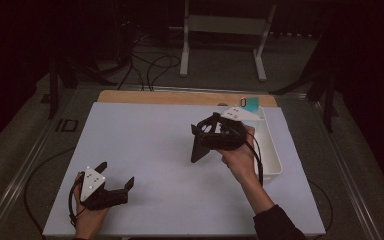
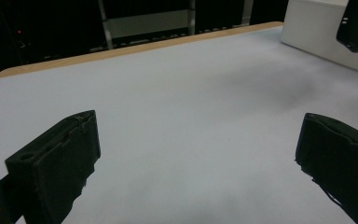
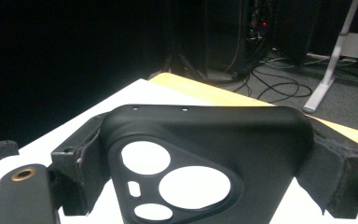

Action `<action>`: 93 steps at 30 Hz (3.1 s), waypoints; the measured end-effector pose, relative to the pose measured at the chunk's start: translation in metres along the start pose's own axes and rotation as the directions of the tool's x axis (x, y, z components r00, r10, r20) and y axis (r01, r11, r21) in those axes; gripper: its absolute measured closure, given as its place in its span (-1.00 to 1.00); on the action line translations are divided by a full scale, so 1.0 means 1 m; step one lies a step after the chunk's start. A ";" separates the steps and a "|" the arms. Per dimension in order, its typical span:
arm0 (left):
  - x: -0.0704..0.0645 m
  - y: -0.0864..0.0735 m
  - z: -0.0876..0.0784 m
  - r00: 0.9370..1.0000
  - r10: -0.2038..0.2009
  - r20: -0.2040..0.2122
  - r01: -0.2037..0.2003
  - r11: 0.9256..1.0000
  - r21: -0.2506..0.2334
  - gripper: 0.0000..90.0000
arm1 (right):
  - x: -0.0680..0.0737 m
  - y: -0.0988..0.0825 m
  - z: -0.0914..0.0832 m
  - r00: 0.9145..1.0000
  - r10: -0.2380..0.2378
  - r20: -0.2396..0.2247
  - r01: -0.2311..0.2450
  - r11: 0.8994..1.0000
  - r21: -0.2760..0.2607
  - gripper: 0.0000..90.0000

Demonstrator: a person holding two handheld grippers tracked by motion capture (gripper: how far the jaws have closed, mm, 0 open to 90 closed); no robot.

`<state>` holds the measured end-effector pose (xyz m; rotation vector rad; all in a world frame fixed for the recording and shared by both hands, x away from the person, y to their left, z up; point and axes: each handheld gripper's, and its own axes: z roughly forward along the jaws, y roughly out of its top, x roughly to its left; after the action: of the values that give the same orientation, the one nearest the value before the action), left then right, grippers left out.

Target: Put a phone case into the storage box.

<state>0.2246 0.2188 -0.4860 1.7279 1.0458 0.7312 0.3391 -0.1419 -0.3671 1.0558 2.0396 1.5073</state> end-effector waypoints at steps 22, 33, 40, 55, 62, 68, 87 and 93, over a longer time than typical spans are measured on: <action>-0.002 0.001 0.000 1.000 0.006 0.000 -0.006 1.000 -0.003 -1.00 | -0.017 0.013 0.023 0.999 -0.011 0.044 0.010 1.000 0.020 -0.70; -0.003 0.000 0.000 1.000 0.009 0.003 -0.009 1.000 0.000 -1.00 | -0.030 0.018 0.031 0.998 -0.002 0.066 0.000 1.000 0.030 -0.70; -0.003 0.000 0.000 1.000 0.012 0.003 -0.012 1.000 0.000 -0.99 | -0.037 0.022 0.036 0.995 -0.020 0.095 0.016 0.999 0.039 -0.70; -0.003 0.001 -0.001 1.000 0.011 0.001 -0.011 1.000 -0.010 -1.00 | -0.051 0.028 0.044 0.990 -0.024 0.136 0.018 0.999 0.041 -0.70; -0.003 0.001 -0.001 1.000 0.010 0.002 -0.010 1.000 -0.009 -1.00 | -0.061 0.030 0.049 0.987 -0.019 0.161 0.011 0.999 0.046 -0.70; -0.003 0.001 -0.001 1.000 0.010 0.003 -0.010 1.000 -0.009 -1.00 | -0.067 0.033 0.051 0.984 -0.016 0.180 0.008 0.999 0.044 -0.70; -0.004 0.001 -0.001 1.000 0.010 0.004 -0.010 1.000 -0.012 -1.00 | -0.094 0.044 0.045 0.965 0.016 0.261 -0.024 0.999 0.027 -0.70; -0.004 0.001 -0.001 1.000 0.013 0.006 -0.013 1.000 -0.009 -1.00 | -0.100 0.045 0.045 0.959 0.019 0.284 -0.029 0.999 0.029 -0.70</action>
<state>0.2226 0.2152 -0.4845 1.7299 1.0264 0.7379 0.4486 -0.1832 -0.3530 1.2355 1.8632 1.2535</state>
